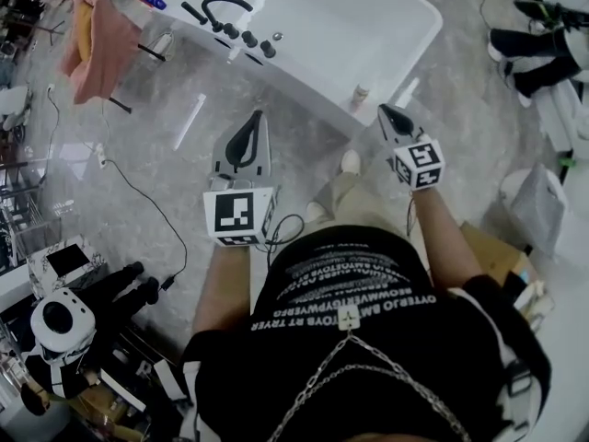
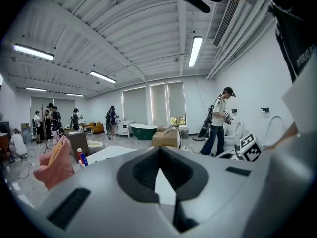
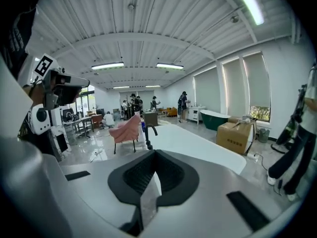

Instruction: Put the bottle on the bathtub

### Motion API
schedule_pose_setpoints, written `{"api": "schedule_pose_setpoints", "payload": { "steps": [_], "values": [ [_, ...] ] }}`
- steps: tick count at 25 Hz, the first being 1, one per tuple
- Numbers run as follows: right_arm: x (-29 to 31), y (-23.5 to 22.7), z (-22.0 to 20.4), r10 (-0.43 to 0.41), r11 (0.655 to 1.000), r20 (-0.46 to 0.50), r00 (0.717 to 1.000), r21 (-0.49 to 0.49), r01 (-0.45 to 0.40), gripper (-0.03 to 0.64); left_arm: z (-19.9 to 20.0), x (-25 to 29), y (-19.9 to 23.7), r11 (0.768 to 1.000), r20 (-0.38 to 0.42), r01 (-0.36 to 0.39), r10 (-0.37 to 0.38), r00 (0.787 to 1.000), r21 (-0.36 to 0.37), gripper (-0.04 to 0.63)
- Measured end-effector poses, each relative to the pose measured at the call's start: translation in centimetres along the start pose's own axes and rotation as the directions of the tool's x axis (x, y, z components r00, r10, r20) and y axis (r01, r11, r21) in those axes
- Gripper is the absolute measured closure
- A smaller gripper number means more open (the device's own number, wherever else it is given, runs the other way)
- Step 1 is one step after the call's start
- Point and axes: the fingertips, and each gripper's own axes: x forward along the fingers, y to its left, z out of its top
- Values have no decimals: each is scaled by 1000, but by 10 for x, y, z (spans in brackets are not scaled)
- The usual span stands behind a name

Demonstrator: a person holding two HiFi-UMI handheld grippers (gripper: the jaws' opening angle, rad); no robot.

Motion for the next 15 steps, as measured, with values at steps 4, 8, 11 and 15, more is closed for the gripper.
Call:
{"api": "schedule_pose_setpoints", "payload": {
  "steps": [4,8,11,15],
  "values": [
    [-20,29,48,17,996,60,998,-87,-12,615,17,-13,2,1000,51,13,-12,999,-10,598],
    [-45,53,97,53,991,116,992,-129,-37,615,30,-31,7,1000,86,18,-19,996,9,598],
    [-57,68,128,89,991,150,985,-116,-72,615,40,-40,15,1000,114,14,-13,993,-3,598],
    [-72,92,159,127,985,152,980,-140,-106,615,51,-53,18,1000,139,22,-22,990,2,598]
  ]
}}
